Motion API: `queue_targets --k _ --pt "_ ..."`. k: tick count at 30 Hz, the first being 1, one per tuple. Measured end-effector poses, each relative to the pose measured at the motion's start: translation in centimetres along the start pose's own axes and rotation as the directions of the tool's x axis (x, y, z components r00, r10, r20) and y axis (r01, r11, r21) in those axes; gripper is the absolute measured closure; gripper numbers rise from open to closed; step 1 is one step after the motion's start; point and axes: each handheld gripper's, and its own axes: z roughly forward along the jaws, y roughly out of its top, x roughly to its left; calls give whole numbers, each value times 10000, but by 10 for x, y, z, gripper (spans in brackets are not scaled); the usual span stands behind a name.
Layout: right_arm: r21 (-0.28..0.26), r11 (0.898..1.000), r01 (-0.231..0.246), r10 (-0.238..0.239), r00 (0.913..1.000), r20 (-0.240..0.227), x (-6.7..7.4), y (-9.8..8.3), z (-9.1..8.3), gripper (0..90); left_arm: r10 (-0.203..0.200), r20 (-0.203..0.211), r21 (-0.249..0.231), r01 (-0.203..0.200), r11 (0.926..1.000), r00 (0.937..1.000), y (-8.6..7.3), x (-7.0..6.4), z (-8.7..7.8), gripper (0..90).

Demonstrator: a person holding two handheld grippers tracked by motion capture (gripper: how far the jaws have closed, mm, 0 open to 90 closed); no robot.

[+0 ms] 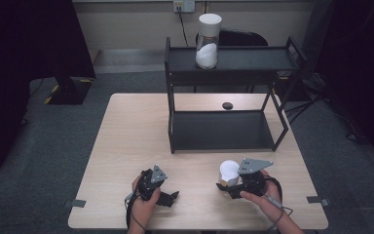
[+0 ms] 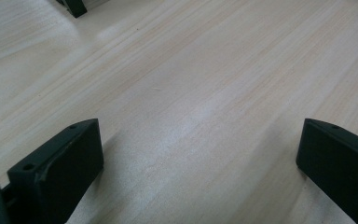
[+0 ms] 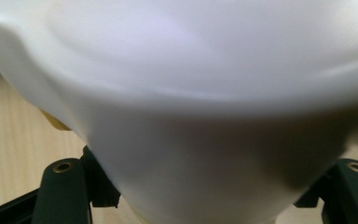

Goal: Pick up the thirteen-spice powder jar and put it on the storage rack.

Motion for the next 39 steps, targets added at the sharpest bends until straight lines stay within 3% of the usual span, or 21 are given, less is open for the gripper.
queue_targets --k 6,10,27,39 --pt "-194 9987 -466 475 9974 536 -8 5 -5 294 -5 0 -3 5 10000 10000 0 0 0 0" --pt "-119 9983 -575 583 9949 826 -17 18 -9 295 -3 -1 -3 3 10000 10000 0 0 0 0" --pt "-379 9945 -977 1021 9852 1377 -42 51 -18 296 -2 -1 -2 2 10000 10000 0 0 0 0" --pt "-507 9901 -1310 1384 9717 1913 -61 68 -26 297 -6 -1 -2 6 10000 10000 0 0 0 0"
